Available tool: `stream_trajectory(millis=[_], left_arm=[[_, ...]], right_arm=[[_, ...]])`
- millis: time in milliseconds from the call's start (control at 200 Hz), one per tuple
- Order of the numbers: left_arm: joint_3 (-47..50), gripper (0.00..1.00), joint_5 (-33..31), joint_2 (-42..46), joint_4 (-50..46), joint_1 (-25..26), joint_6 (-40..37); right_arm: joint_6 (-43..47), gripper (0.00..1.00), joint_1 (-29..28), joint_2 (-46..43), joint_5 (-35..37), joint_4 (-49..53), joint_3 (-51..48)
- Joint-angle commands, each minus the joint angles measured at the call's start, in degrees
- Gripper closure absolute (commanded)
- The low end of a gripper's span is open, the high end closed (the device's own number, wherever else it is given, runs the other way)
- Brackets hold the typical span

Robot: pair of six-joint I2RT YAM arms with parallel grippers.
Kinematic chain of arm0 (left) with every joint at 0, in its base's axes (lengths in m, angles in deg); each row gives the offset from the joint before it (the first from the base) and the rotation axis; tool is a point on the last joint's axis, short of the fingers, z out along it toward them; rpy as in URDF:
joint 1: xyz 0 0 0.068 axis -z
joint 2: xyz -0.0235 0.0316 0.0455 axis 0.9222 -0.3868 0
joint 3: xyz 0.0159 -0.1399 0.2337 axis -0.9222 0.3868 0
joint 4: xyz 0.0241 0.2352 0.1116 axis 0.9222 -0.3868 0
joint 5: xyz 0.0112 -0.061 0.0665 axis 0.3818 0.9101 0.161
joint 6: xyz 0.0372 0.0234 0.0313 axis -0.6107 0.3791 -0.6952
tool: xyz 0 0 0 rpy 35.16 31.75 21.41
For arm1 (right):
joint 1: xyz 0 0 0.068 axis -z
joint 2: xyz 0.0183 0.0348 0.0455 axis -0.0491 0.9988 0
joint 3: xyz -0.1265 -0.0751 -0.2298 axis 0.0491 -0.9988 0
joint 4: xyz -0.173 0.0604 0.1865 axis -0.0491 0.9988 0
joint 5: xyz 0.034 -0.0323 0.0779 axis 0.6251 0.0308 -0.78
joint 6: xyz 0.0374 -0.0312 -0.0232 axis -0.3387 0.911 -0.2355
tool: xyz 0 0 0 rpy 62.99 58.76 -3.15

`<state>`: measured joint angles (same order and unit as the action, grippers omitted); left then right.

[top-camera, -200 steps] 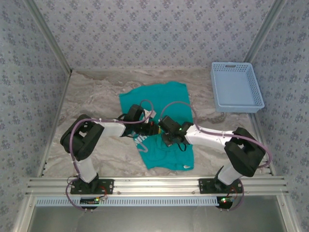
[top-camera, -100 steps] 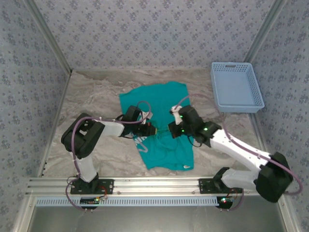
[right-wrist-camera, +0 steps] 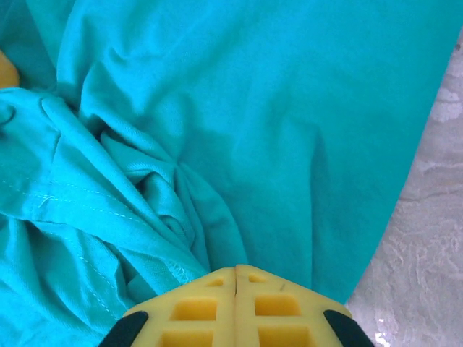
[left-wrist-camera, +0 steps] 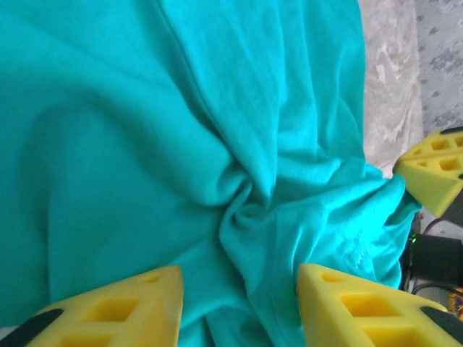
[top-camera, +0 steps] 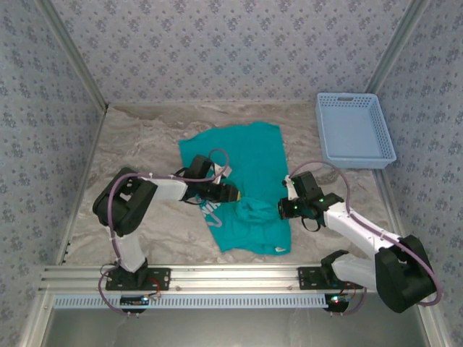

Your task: Fold the inside-out t-shirt

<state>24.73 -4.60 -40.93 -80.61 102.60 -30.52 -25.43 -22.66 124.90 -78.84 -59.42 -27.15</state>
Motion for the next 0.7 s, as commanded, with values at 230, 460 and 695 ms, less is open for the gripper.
stream_trajectory(millis=[230,460,695], left_arm=[[-13.2,0.46,-12.2,4.3,-25.5,9.6,-16.8],[-13.6,0.42,-16.5,4.1,-25.5,11.7,-22.9],[-10.0,0.40,-18.9,10.4,-23.3,12.3,-28.7]], right_arm=[[1.0,0.57,-0.4,-2.6,3.6,3.8,4.1],[2.8,0.53,-0.4,2.5,-1.1,1.4,5.1],[3.6,0.55,-0.5,4.5,-4.4,1.0,4.6]])
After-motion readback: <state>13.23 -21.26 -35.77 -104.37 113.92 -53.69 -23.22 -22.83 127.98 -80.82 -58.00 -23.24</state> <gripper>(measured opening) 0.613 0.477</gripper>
